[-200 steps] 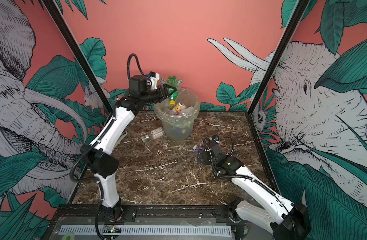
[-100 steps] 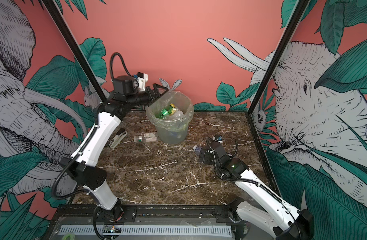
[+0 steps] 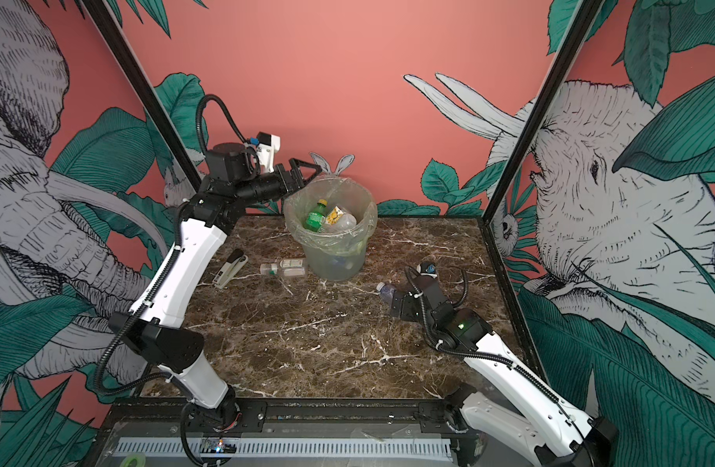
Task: Throw the plastic bottles in the bin
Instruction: 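Open the left gripper to drop the green bottle into the bin, then draw the left gripper back while the right gripper lowers onto the white-capped clear bottle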
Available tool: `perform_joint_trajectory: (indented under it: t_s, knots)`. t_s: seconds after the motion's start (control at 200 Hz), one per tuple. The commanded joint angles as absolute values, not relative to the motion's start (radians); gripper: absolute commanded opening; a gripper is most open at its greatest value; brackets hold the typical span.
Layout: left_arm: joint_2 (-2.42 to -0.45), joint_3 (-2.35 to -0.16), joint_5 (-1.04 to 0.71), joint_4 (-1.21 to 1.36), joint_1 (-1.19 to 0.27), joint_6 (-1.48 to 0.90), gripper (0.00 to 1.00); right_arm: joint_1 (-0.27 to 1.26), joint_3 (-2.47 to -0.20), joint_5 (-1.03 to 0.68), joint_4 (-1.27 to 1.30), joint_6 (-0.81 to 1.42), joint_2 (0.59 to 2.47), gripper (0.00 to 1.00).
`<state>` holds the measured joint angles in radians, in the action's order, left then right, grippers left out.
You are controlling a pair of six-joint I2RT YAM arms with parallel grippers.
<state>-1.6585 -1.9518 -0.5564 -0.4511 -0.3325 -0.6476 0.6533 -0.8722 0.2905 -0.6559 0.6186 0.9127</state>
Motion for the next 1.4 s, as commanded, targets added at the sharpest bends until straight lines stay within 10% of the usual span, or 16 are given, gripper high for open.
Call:
perform_joint_trajectory:
  t_s: [0.0,1.395]
  knots:
    - [-1.493,-1.855,-0.549,-0.417,-0.304,-0.569,1.0,0.649,-0.885,0.307,-0.673,0.496,0.907,0.99]
    - [-0.955,-0.993,-0.228,-0.641,-0.174,-0.361,0.99,0.484,-0.914,0.04,-0.555,0.222,1.387,1.0]
